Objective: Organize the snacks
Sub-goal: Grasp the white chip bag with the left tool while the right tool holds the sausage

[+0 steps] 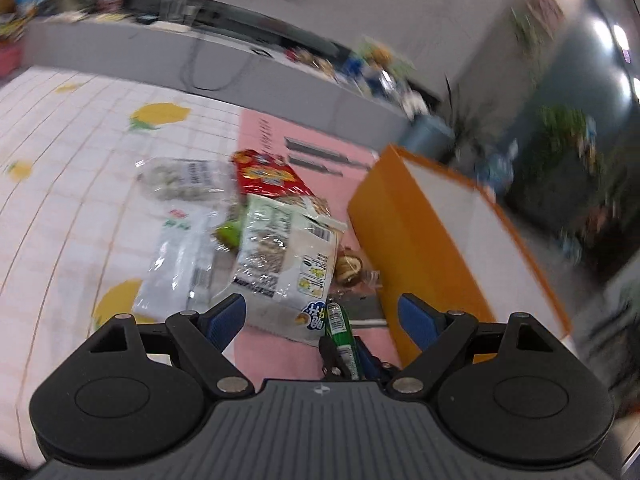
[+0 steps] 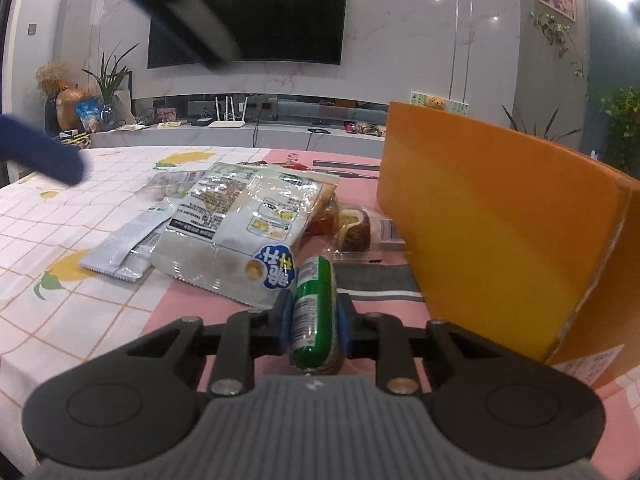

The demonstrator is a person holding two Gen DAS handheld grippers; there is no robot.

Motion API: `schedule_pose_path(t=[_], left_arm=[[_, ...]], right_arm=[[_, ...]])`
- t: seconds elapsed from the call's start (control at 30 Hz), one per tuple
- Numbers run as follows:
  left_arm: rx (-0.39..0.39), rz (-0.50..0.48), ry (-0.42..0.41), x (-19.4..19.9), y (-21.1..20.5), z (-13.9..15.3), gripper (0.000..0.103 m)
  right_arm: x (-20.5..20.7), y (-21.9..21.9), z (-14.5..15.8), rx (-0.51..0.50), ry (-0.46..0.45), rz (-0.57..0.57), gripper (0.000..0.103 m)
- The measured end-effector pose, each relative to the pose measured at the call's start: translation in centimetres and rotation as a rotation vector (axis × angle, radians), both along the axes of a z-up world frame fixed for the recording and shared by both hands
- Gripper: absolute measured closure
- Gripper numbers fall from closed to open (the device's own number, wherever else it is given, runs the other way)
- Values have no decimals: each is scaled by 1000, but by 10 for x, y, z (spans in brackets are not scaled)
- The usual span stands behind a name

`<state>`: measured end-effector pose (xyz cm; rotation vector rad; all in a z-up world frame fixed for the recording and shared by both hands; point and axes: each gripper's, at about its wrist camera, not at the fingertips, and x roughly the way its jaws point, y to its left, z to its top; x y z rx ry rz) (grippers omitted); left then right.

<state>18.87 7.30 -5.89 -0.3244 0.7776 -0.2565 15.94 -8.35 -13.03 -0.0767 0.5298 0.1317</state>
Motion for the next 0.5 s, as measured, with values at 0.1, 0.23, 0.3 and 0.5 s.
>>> schedule_pose_path(t=[0.1, 0.23, 0.3, 0.5], left_arm=[[52, -56, 17, 21, -17, -6, 0], [105, -50, 29, 43, -31, -18, 0], [142, -85, 20, 51, -38, -25, 0], [241, -54, -21, 64, -44, -40, 0]], right_arm=[[-1, -2, -1, 0, -5, 9, 82], [-1, 0, -1, 1, -7, 0, 82], [-1, 0, -1, 2, -6, -4, 82], [-1, 2, -2, -1, -7, -9, 82]])
